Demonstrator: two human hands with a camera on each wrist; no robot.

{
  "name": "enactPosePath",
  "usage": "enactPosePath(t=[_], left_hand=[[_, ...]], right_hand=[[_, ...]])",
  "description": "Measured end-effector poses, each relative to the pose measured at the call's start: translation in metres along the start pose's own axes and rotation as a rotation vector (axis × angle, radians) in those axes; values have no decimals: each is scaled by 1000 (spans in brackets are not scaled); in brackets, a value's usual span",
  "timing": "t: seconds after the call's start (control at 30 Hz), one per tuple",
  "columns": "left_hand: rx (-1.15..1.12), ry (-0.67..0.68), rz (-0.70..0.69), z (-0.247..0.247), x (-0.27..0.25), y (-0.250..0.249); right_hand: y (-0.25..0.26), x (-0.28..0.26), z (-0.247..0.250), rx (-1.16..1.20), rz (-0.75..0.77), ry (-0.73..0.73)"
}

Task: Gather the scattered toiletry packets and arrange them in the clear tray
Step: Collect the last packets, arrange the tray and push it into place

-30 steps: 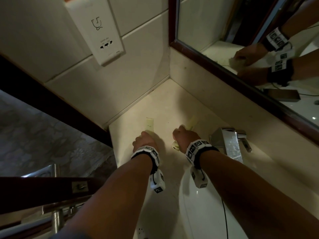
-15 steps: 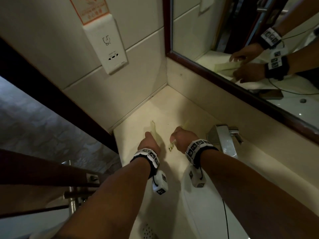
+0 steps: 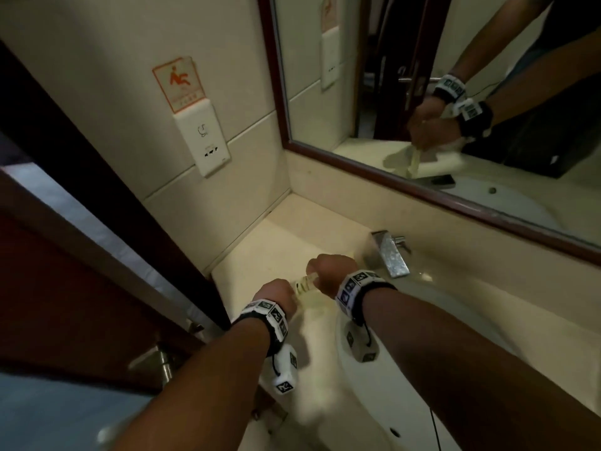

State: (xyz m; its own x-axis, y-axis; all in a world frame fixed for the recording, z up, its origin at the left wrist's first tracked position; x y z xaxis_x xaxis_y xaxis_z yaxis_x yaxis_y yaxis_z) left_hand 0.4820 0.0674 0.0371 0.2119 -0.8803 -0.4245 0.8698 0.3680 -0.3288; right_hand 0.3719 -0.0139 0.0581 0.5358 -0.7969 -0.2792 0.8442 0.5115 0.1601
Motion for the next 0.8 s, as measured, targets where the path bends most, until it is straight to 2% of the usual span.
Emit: enactPosePath(t=[0.13,0.27,0.53,0.7,0.8], left_hand=[[-41,7,-184,-6,-26,-33],[-126,11,-325,-9,-67,-63],[-193,42,-399,-39,-123,-73],[-218,137,-431,-80,-154,-95],[-262,144,-401,-101,-158,-100]], right_hand=[[-5,-40,11,-7,-59,-49],[-8,-84,3,-32,-155,-29],[-7,-180,-15,88,-284,-43],[-38,-243,-39,178,-428,-50],[-68,-274,-42,156,-552,-106]])
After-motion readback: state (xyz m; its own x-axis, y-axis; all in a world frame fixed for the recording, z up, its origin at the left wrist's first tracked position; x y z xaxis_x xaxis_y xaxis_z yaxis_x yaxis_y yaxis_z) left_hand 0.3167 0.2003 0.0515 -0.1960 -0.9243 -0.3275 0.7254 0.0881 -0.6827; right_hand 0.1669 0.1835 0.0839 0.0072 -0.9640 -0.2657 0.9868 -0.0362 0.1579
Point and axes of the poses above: each hand's wrist, its own x-axis towards the middle knuckle, its own z-axis out of the back of the hand, y = z × x, the point moved 8 cm from there along x, towards the middle knuckle, and after that the axes turned 11 degrees about -z, right-handed, at the moved point
